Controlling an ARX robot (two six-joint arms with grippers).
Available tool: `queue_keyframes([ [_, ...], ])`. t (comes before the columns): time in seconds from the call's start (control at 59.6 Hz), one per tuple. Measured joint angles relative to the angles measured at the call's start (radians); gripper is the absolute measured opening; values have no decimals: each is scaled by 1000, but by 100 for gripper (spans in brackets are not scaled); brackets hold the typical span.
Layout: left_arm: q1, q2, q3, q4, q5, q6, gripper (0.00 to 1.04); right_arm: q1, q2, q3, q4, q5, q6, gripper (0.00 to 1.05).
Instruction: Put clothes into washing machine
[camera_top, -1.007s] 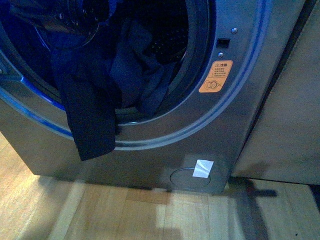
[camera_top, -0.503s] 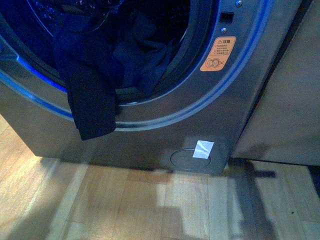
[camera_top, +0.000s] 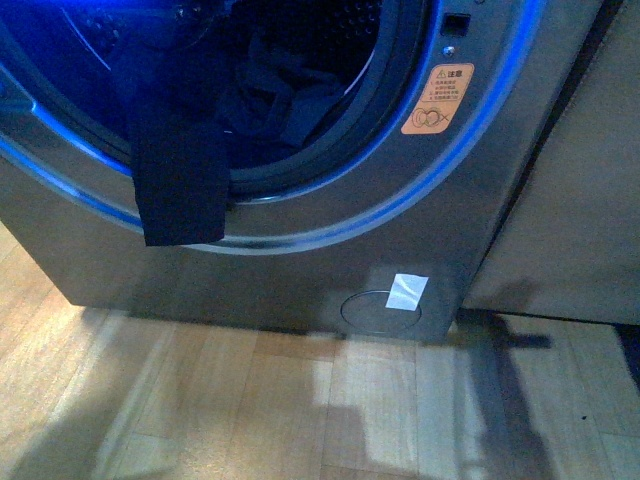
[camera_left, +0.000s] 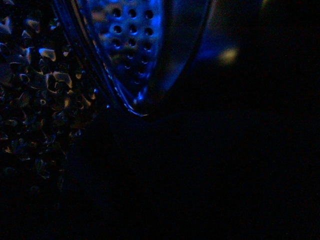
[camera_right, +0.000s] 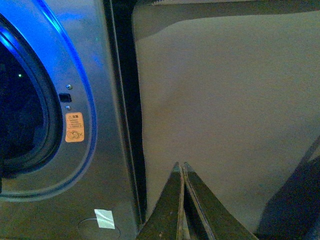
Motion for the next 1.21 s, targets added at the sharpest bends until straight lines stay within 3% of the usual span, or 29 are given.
queue_keyframes([
  [0.101,9,30,44,-34,40,-18,9,0,0,0,0,0,0,2],
  [0.285,3,-97,-250,74,219,-50,38,0,0,0,0,0,0,2],
  [0.688,-29,-489,-959,370,317,-70,100,0,0,0,0,0,0,2],
  [0.889,-37,-669,-1271,494,325,-63,98,0,0,0,0,0,0,2],
  [1.208,-61,-1010,-1802,725,490,-76,98,0,0,0,0,0,0,2],
])
